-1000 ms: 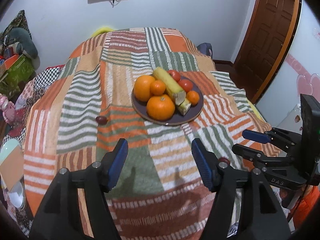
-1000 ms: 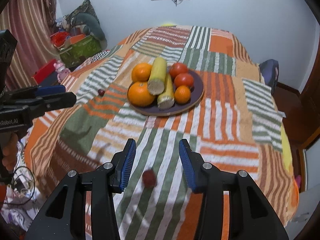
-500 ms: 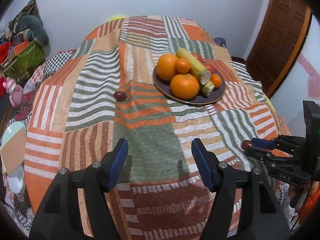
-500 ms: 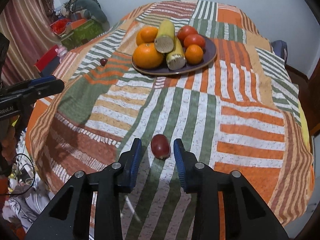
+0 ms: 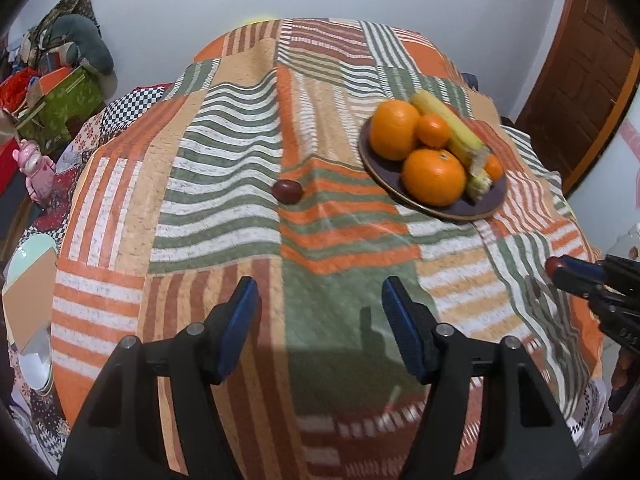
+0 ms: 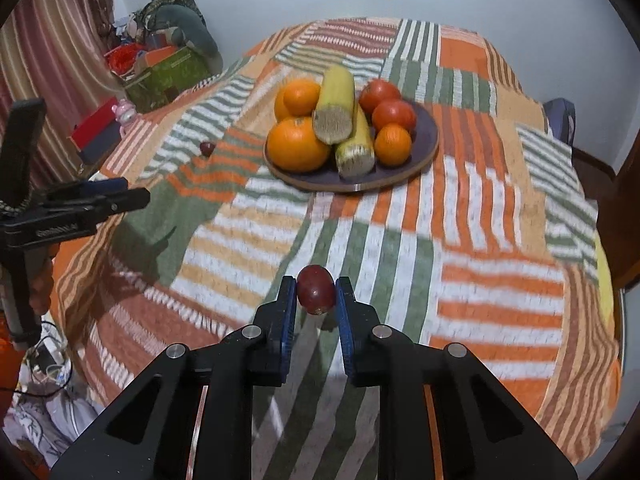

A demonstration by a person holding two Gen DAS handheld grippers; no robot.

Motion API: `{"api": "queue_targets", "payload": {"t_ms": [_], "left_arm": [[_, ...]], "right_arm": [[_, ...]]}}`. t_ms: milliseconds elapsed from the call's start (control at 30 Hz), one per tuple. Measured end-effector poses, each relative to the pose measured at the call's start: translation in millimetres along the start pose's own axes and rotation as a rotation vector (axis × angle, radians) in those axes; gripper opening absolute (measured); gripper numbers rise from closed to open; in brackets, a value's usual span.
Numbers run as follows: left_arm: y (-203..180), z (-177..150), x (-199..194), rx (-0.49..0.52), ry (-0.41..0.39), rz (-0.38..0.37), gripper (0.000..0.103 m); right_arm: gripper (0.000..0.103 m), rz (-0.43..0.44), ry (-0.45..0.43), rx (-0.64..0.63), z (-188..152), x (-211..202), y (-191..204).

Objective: Organize fruits
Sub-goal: 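Grasp a small dark red fruit with the right gripper while the left gripper grasps another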

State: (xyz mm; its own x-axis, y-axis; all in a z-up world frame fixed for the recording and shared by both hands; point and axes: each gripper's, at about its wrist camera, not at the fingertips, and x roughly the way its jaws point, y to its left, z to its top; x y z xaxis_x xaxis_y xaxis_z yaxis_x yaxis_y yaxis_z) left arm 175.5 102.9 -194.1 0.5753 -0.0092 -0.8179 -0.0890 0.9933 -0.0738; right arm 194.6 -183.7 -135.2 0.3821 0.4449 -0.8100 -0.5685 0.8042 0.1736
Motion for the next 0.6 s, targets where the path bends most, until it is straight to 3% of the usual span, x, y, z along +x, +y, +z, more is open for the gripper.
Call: {"api": "queue_targets", "payload": {"t_ms": [333,400,600], "left_arm": [[21,46,44,-0.014,-0.005,-0.016,0.042],[22,52,55,-0.005,0.000,-0.025,0.033],[26,61,78,0.011,0.009,-0.018,0.029]], "right_arm": [[0.018,-0.008,-0.040,0.001,39,16,-13],[0.018,-0.007,-0.045,0.005,44,20,-16],[0.018,-0.002,-0.044,0.013,52,31,-23]]}}
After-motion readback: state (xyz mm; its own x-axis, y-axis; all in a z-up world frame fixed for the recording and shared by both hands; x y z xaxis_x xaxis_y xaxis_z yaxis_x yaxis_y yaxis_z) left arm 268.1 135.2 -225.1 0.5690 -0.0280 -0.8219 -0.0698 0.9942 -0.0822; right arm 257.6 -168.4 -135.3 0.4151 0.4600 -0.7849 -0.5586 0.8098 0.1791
